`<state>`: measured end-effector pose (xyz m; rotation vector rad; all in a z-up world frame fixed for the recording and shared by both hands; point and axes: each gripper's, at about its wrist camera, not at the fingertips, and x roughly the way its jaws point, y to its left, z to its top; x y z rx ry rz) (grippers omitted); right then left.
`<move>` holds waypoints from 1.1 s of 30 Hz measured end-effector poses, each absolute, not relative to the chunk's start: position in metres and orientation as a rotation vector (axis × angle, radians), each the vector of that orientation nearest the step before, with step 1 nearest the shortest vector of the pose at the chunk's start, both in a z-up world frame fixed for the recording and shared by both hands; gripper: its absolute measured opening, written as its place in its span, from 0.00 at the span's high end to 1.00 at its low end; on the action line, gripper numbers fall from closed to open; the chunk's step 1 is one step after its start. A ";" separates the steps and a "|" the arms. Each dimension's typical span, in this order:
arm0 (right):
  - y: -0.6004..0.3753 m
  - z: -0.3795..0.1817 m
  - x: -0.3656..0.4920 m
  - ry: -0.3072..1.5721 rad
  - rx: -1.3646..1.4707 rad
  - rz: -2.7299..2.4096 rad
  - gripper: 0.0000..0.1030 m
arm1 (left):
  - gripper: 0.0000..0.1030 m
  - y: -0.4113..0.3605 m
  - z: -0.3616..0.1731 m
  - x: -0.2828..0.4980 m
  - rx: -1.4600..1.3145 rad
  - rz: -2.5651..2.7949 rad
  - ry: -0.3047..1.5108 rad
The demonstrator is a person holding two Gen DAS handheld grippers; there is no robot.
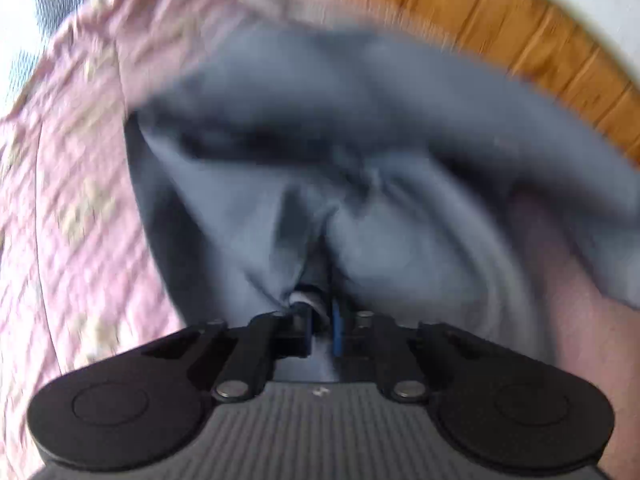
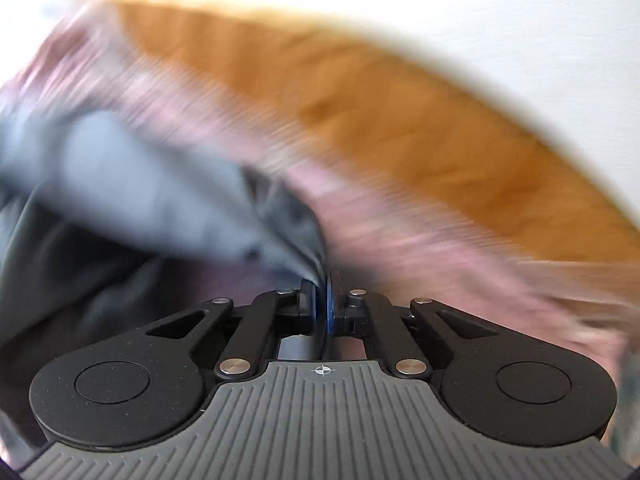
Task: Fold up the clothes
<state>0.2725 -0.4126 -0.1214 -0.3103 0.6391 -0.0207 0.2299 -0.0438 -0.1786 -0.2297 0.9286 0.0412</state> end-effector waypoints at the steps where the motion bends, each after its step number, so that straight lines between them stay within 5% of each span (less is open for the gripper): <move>1: -0.436 -0.110 0.262 0.629 -0.283 -0.085 0.99 | 0.93 -0.037 -0.155 0.219 -0.196 0.006 0.847; 5: -0.518 -0.122 0.207 0.778 -0.192 -0.328 0.99 | 0.93 -0.029 -0.102 0.166 -0.050 -0.172 0.704; 8: -0.572 -0.141 0.166 0.913 -0.124 -0.491 0.96 | 0.93 -0.065 -0.147 0.142 0.093 -0.342 0.911; 11: -0.575 -0.194 0.132 1.118 -0.089 -0.519 0.75 | 0.90 -0.093 -0.181 0.112 0.187 -0.410 0.981; 13: -0.540 -0.174 0.134 1.012 -0.133 -0.438 0.38 | 0.82 -0.091 -0.187 0.099 0.152 -0.392 0.985; 15: -0.506 -0.153 0.135 0.905 -0.176 -0.358 0.35 | 0.69 -0.079 -0.185 0.100 0.087 -0.338 0.986; 17: -0.472 -0.133 0.137 0.797 -0.217 -0.278 0.30 | 0.46 -0.072 -0.185 0.107 0.043 -0.275 0.982; 19: -0.438 -0.112 0.138 0.688 -0.257 -0.199 0.09 | 0.42 -0.069 -0.186 0.113 0.021 -0.229 0.979; 25: -0.293 -0.112 0.219 0.574 -0.505 0.236 0.02 | 0.33 -0.093 -0.191 0.129 0.090 -0.214 0.940; 28: -0.219 -0.160 0.263 0.600 -0.759 0.402 0.03 | 0.36 -0.116 -0.202 0.136 0.148 -0.234 0.912; 29: -0.201 -0.175 0.274 0.619 -0.826 0.445 0.05 | 0.55 -0.120 -0.204 0.138 0.156 -0.242 0.907; 31: -0.184 -0.193 0.298 0.697 -0.864 0.507 0.57 | 0.94 -0.119 -0.204 0.149 0.145 -0.232 0.935; 32: -0.186 -0.187 0.315 0.753 -0.798 0.507 0.98 | 0.94 -0.111 -0.196 0.155 0.125 -0.213 0.921; 33: -0.194 -0.169 0.329 0.757 -0.709 0.491 0.98 | 0.94 -0.096 -0.177 0.160 0.080 -0.197 0.874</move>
